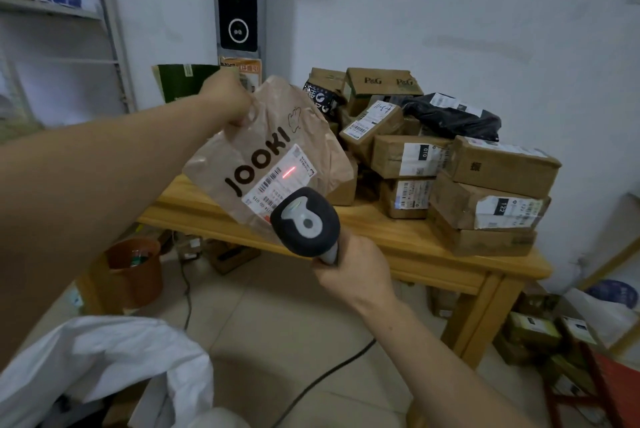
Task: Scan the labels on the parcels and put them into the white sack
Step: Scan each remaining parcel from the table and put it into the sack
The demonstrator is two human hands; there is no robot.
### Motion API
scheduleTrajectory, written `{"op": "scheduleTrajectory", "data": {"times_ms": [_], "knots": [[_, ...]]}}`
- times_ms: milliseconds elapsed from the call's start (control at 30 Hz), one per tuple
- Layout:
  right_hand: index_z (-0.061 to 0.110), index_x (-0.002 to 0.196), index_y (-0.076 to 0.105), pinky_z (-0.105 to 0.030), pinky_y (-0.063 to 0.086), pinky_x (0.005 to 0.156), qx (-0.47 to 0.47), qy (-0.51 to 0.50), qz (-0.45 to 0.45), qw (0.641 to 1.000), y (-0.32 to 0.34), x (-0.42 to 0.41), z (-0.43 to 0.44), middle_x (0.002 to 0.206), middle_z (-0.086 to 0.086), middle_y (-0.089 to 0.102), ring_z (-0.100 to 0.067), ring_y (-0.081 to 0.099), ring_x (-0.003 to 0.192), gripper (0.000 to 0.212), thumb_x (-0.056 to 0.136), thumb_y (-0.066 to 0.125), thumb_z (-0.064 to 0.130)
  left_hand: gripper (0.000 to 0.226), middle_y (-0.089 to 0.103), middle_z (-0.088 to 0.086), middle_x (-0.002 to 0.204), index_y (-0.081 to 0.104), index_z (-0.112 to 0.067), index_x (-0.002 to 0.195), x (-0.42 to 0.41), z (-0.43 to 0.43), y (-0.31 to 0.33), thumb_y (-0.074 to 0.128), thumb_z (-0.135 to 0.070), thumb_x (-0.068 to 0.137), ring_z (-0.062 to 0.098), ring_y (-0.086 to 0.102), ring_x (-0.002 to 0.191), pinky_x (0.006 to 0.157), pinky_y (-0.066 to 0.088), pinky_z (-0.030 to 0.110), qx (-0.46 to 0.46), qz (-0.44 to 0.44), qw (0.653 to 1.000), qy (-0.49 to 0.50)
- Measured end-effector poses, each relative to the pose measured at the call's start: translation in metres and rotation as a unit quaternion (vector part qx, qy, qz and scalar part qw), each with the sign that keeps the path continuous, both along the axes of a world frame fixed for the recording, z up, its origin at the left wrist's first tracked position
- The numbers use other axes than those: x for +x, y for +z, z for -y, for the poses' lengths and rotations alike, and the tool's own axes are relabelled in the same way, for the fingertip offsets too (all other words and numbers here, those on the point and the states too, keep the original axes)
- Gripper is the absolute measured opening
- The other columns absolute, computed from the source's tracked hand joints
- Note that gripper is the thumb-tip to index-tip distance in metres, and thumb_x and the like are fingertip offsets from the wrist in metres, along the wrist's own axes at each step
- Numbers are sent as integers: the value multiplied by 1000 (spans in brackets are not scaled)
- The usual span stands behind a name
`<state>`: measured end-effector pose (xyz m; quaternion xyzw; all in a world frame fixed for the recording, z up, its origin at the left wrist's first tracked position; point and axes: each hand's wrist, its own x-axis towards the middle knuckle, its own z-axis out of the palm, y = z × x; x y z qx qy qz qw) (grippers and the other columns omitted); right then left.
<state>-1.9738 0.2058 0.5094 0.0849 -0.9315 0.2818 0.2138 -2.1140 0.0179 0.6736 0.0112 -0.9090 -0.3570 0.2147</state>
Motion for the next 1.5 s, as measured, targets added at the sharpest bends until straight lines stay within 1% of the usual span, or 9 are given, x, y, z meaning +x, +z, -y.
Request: {"op": "scheduleTrajectory", "data": {"times_ms": [200,333,633,933,1033,1167,1300,1400,1500], "knots": [[29,85,42,-15,27,47,19,10,-8,1000,-2,-1,3,72,9,51,-11,45,62,27,76,68,27,9,56,13,93,58,-4,99,-3,5,-3,55,-11,95,27,57,90,78,46,34,-25,-1,1000,13],[29,83,43,-15,26,47,8,21,-7,1000,-2,-1,5,68,11,49,-11,45,61,27,75,69,25,13,53,7,80,54,-9,81,-6,10,-5,56,-12,94,29,61,92,77,48,34,-28,-3,999,18],[26,85,45,-20,38,51,11,27,0,1000,-4,-1,6,73,8,55,-13,54,66,26,76,69,25,20,60,18,109,58,-1,110,-10,13,-11,58,-13,94,31,61,100,91,51,39,-25,7,999,34],[25,85,47,-25,48,57,-5,46,2,999,-9,-4,14,73,7,57,-15,60,68,24,77,69,23,19,58,16,109,56,-2,110,-9,23,-17,57,-12,93,31,59,103,92,50,37,-7,15,999,43],[33,77,44,-20,44,53,-28,61,7,998,-12,-6,20,66,15,54,-4,56,62,28,77,70,22,8,56,13,99,54,-5,97,-7,33,-26,57,-12,93,29,58,99,90,50,37,10,25,999,46],[31,74,52,-31,53,49,-172,60,111,977,-18,-9,35,64,5,64,-10,61,53,21,74,71,22,11,56,14,98,53,-4,100,0,62,-53,56,-7,90,29,57,91,82,51,37,2,67,995,73],[14,73,59,-28,46,44,-298,72,244,920,-42,-9,61,46,1,59,-12,52,38,13,79,69,8,26,57,17,99,54,0,108,18,106,-105,61,-1,84,32,57,92,78,51,40,-63,163,975,138],[11,76,59,-24,45,41,-304,76,312,897,-61,-7,85,47,1,58,-11,51,37,12,82,68,6,9,59,17,99,54,-4,96,32,142,-163,57,-1,88,30,60,82,67,51,38,-6,209,963,169],[9,76,60,-24,45,42,-282,86,358,886,-77,-9,109,49,0,60,-12,51,38,11,82,69,7,15,59,15,93,52,-6,92,50,180,-218,61,4,84,30,61,76,53,48,32,54,247,945,206]]}}
